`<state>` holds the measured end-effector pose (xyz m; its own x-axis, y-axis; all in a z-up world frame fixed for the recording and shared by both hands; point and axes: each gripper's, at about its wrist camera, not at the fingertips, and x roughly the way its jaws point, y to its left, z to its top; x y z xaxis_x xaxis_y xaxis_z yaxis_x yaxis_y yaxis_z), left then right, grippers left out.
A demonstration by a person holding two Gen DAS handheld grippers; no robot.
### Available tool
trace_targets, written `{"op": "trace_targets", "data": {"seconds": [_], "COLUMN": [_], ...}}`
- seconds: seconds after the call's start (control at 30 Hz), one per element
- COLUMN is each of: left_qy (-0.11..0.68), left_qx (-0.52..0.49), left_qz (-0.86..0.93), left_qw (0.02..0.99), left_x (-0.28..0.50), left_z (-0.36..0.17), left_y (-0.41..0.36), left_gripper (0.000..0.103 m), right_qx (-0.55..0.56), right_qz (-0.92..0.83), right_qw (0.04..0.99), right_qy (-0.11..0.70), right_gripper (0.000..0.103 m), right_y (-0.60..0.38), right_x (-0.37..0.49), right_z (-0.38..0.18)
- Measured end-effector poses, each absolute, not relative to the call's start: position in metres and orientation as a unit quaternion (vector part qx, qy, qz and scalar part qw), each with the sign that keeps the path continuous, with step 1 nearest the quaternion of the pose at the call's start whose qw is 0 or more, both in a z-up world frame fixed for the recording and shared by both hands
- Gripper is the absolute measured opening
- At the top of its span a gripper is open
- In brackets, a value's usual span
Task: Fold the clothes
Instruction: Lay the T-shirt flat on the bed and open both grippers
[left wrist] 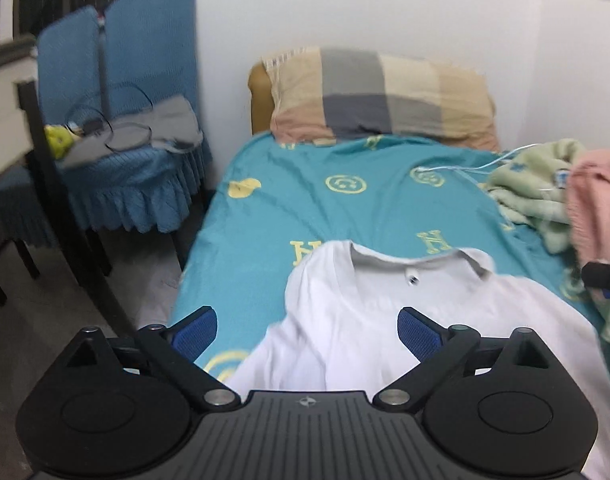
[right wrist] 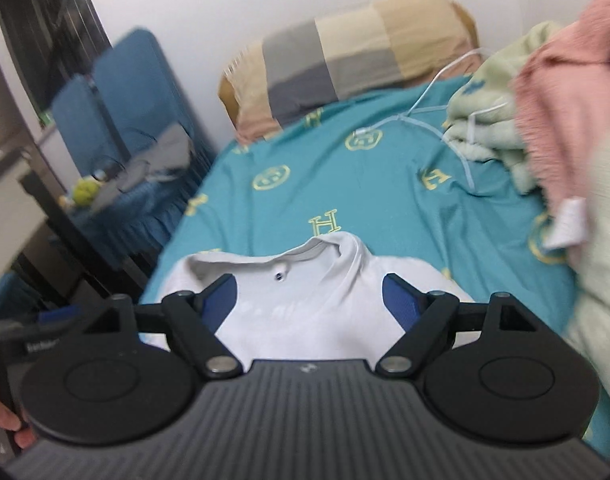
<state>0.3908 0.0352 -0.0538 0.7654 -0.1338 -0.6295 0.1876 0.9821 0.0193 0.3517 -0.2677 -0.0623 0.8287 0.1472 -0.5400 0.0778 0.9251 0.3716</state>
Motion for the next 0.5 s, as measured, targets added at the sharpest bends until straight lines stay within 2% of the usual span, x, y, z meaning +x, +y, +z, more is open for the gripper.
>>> {"op": "trace_targets", "data": {"seconds": [0.1, 0.27, 0.5], "left_qy": [0.313, 0.298, 0.312], "left_qx": [0.045, -0.008, -0.064], "left_qz": [-0.087, -0.081, -0.07], "left_qw": [0.945, 0.951, 0.945], "left_x": [0.329, 0.235, 0.167], "left_z": [-0.035, -0.013, 0.0], "left_y": [0.045, 0.067, 0.092], "left_gripper": [0.098, 0.098, 0.098], "right_qx": [0.186, 0.179, 0.171], "right_qz": [0.01, 0.009, 0.004], "right_qw": [0.943, 0.949, 0.954], "right_qy": [0.276, 0.26, 0.245], "right_gripper": [0.082, 0.082, 0.082], "right_y": [-0.263, -0.255, -0.241], "right_x": [0.295, 0.204, 0.099], "right_z": [-0.044, -0.025, -0.031]}}
